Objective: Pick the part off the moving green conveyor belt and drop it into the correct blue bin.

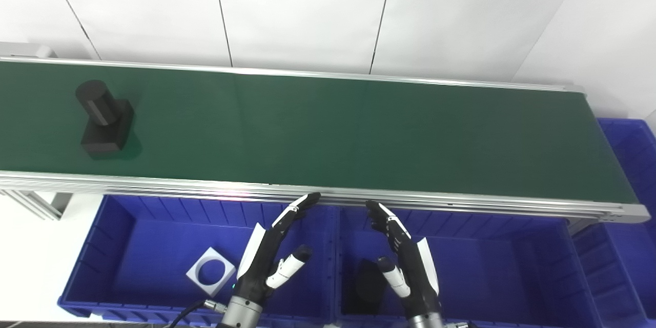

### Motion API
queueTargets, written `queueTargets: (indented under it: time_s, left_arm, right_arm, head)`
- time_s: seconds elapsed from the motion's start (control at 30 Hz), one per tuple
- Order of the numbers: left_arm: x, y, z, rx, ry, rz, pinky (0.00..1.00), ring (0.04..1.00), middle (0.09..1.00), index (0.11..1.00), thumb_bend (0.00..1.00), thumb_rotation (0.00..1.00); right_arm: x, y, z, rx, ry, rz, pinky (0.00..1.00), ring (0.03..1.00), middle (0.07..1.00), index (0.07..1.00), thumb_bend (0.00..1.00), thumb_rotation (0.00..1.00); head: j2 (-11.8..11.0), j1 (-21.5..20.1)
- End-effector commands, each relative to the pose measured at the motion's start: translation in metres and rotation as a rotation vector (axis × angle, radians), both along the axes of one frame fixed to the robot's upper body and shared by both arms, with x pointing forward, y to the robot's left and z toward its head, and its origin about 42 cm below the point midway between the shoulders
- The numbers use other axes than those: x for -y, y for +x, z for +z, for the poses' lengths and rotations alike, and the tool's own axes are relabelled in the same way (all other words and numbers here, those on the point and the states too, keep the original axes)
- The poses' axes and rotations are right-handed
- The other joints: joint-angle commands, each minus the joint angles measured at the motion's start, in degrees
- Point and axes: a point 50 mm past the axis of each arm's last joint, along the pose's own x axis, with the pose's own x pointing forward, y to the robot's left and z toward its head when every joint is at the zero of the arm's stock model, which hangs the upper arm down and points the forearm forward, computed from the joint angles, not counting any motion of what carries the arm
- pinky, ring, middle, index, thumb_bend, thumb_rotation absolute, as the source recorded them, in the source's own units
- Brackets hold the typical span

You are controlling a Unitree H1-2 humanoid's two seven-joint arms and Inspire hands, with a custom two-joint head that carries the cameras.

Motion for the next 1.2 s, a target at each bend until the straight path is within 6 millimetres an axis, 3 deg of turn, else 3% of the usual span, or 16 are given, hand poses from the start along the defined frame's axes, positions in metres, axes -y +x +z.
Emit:
queueTargets:
  time_s: [0.0,0.47,0.63,0.87,1.17]
  left_arm:
    - [0.001,0.007,0.010,0.064,-0.030,-0.006,0.87,0.888,0.879,0.857,0.65,1.00]
    - [0.000,0.008,0.010,0.065,-0.026,-0.007,0.87,0.891,0.883,0.861,0.64,1.00]
    - [0.000,0.006,0.006,0.044,-0.028,-0.004,0.87,0.890,0.882,0.860,0.63,1.00]
    - [0.008,0.005,-0.005,0.017,-0.009,-0.007,0.86,0.880,0.875,0.853,0.63,1.00]
    - [0.015,0.006,-0.009,0.042,0.022,0.003,0.81,0.847,0.847,0.822,0.65,1.00]
  right_arm:
    - [-0.003,0.006,0.009,0.056,0.028,0.001,0.84,0.872,0.880,0.850,0.87,0.98]
    - [-0.004,0.007,0.008,0.052,0.030,0.001,0.84,0.873,0.881,0.848,0.87,0.98]
    - [-0.004,0.007,0.004,0.042,0.023,-0.001,0.83,0.867,0.876,0.845,0.87,0.98]
    - [0.006,0.004,-0.007,0.009,-0.013,-0.008,0.85,0.868,0.878,0.851,0.90,0.99]
    - [0.013,0.005,-0.010,0.004,-0.038,-0.001,0.85,0.883,0.888,0.862,0.88,1.00]
  head:
    - [0.1,0.0]
    - [-0.1,0.2]
    - [-1.9,2.1]
    - [-7.4,9.5]
    - [-9.4,11.1]
